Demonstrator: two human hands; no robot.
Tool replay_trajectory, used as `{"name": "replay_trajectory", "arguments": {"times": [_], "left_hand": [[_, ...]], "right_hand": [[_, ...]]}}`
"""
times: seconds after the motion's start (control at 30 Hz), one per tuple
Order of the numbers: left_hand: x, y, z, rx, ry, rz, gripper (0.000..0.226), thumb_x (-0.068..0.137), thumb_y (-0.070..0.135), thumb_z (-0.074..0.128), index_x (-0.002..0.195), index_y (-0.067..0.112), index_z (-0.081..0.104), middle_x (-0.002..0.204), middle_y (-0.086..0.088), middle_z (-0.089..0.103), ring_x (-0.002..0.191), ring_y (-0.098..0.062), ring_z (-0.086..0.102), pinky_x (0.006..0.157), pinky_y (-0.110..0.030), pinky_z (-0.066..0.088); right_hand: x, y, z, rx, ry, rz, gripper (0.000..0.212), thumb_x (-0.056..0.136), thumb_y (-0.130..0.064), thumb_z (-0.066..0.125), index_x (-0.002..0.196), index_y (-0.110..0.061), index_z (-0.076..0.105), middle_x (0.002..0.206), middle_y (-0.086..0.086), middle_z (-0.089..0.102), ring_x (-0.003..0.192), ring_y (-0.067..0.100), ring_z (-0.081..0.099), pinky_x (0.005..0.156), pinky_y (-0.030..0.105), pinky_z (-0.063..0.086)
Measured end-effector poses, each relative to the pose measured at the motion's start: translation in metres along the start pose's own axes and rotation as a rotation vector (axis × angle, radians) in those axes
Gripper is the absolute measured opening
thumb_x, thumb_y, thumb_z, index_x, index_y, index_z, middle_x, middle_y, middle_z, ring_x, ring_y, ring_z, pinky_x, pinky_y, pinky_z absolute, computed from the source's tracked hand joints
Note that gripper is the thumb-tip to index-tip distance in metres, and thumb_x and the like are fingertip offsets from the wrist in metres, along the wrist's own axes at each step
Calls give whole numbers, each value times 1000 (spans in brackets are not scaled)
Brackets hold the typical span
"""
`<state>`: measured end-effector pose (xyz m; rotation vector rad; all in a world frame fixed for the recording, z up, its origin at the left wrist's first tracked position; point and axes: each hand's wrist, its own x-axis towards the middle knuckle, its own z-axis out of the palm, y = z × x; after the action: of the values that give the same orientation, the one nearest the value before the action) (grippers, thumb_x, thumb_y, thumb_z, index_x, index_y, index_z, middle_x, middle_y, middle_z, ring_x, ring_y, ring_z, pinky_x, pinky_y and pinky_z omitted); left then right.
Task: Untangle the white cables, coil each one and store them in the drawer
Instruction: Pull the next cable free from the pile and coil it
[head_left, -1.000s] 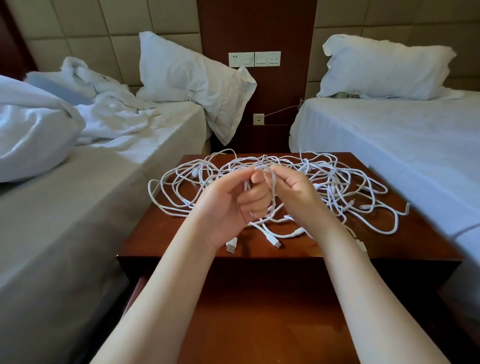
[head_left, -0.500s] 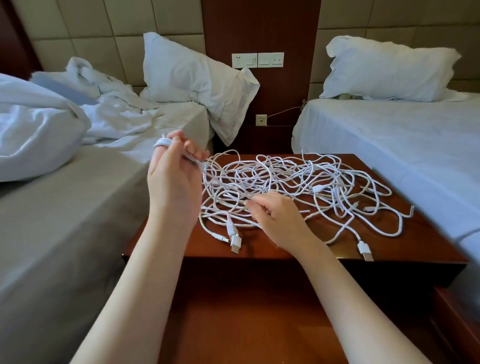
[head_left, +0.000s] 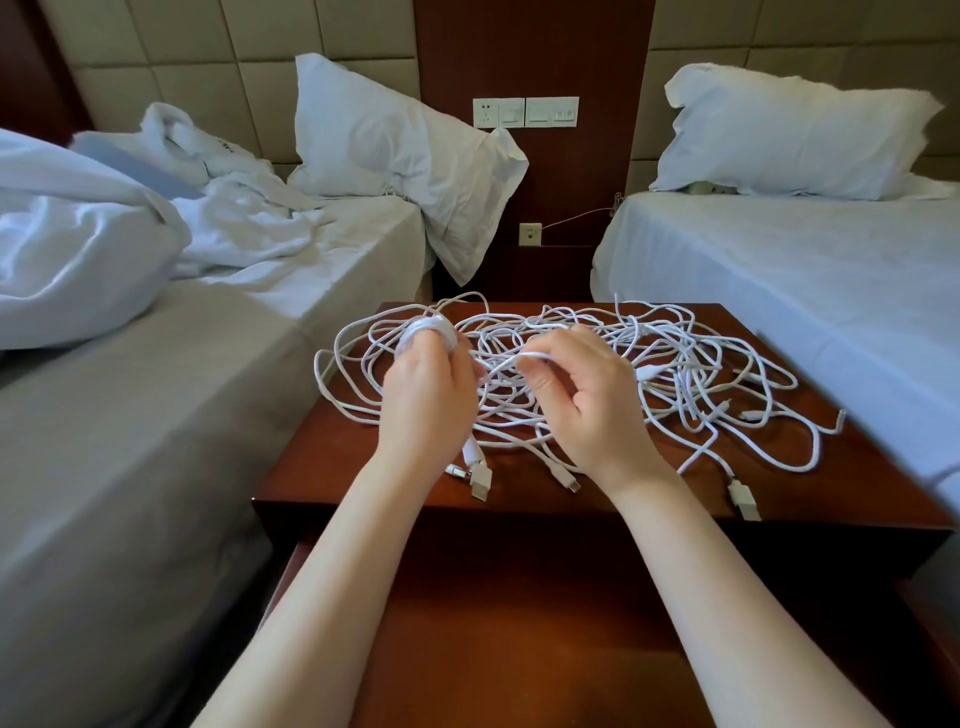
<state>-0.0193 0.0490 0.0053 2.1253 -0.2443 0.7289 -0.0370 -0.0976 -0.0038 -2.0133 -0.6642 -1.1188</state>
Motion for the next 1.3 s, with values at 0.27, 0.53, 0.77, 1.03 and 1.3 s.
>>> {"name": "replay_trajectory", "arguments": {"times": [0.27,0.53,0.77,1.03,1.3], "left_hand": [[-9,27,0,-642,-553,-199,30,101,21,41,76,7,49,55,-2,44,51,-13,39,56,-26,38],[-12,28,-4,-998,-752,-267,30,101,10,32,74,8,46,51,4,37,48,-10,34,53,-22,37],[-11,26,-6,-1068,-841,-259,22,88,19,40,69,9,45,49,3,36,46,-12,34,52,-24,40],[-8,28,-18,-938,-971,-252,36,89,19,43,53,16,46,48,-3,35,47,-16,35,53,-27,42],[-6,33,-21,-838,-948,-258,39,93,16,48,54,16,50,51,-2,41,49,-15,39,58,-28,43]], "right_hand": [[9,-2,-15,73,96,125,21,96,-28,54,90,-11,65,74,-8,58,66,5,53,61,12,39],[10,-1,-25,312,-136,433,12,96,-21,58,86,-23,65,58,-2,47,54,8,40,54,23,37],[13,1,-34,382,-220,434,9,91,-19,63,85,-20,69,63,-13,61,64,4,57,65,15,46],[17,-5,-37,357,-292,349,17,92,-17,63,81,-30,67,68,-13,62,69,7,59,69,17,46],[17,-4,-40,413,-280,386,13,91,-18,63,82,-25,67,66,-6,61,68,11,59,70,22,50]]}}
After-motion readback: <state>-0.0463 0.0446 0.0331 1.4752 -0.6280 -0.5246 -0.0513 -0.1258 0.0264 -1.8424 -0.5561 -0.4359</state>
